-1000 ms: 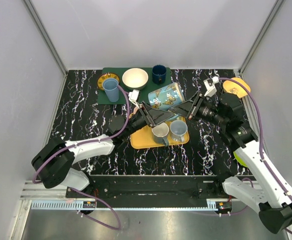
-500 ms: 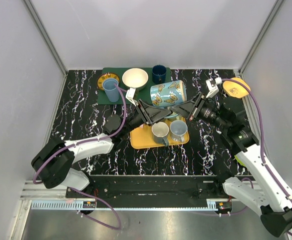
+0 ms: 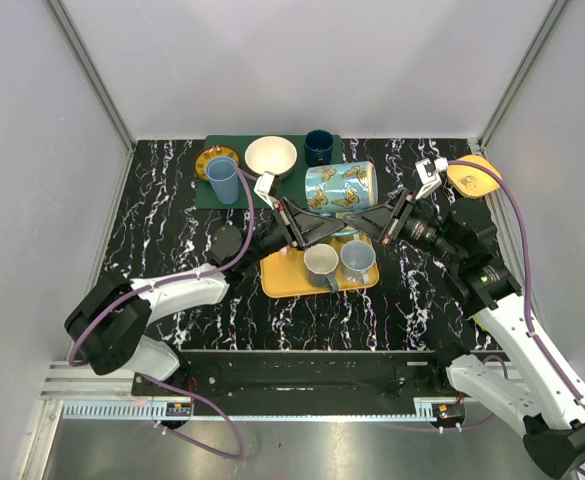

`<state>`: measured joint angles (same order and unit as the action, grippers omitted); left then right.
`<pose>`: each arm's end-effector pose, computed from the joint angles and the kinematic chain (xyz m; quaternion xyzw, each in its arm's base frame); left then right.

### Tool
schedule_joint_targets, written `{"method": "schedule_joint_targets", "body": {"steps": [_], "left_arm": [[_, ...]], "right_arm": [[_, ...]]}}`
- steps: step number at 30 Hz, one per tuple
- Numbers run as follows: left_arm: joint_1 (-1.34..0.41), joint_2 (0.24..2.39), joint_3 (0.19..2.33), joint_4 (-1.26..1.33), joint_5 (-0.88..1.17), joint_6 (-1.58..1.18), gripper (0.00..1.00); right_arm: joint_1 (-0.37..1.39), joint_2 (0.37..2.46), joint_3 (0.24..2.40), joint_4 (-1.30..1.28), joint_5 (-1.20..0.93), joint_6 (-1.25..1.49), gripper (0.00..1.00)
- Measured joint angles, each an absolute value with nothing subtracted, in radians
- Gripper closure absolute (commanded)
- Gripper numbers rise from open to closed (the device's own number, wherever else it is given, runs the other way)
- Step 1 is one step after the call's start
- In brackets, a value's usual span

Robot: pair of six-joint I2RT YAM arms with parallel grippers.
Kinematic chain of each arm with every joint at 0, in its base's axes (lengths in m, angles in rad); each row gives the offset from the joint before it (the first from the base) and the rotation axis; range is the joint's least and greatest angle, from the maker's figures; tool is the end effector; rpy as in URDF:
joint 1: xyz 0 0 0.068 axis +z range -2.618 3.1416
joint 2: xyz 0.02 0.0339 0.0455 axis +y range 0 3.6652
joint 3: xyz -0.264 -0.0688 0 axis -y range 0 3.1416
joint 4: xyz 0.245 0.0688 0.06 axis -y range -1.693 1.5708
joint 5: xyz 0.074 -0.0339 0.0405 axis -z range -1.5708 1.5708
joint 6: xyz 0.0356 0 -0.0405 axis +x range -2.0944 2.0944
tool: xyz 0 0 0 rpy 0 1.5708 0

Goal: Turn the mug right side up

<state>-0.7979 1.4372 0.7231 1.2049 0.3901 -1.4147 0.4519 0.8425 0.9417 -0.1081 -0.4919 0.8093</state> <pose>0.2023 -0.2268 0.3104 0.0053 0.5310 -0.7969 0.2879 0.1613 0.0970 0.3936 -0.0462 0.7084 0.5423 0.4495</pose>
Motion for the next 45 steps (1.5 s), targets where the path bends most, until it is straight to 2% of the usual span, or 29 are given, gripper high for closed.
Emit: {"method": "schedule_joint_targets", "body": {"steps": [2,3,4,8,11,20,27,31,38,45], "left_arm": [[-0.796,1.437,0.725,1.204,0.398,-1.412,1.00],[-0.794,1.437,0.727,1.203,0.402,-1.410,1.00],[-0.794,1.437,0.727,1.203,0.405,-1.405,1.00],[-0.794,1.401,0.727,1.125,0.408,-1.345,1.00],[-0.794,1.335,0.726,1.015,0.392,-1.276,1.00],[-0.794,1.085,0.656,0.799,0.304,-1.078,1.00],[-0.799,0.670,0.649,0.210,0.068,-0.791,1.00],[-0.803,0.525,0.650,-0.098,-0.082,-0.704,1.00],[-0.822,0.495,0.626,-0.500,-0.255,-0.662,1.00],[-0.848,0.541,0.583,-0.585,-0.314,-0.656,1.00]], "right_arm": [[0.452,0.842,0.941,-0.108,-0.495,0.808,0.97],[0.452,0.842,0.941,-0.109,-0.495,0.804,0.90],[0.452,0.842,0.941,-0.109,-0.495,0.801,0.72],[0.453,0.834,0.942,-0.143,-0.498,0.759,0.44],[0.462,0.823,0.942,-0.201,-0.520,0.726,0.38],[0.473,0.815,0.953,-0.271,-0.538,0.695,0.31],[0.473,0.705,1.005,-0.434,-0.353,0.620,0.30],[0.473,0.643,1.035,-0.495,-0.245,0.575,0.30],[0.473,0.644,1.026,-0.557,-0.130,0.545,0.30],[0.473,0.645,1.014,-0.575,-0.092,0.529,0.30]]}}
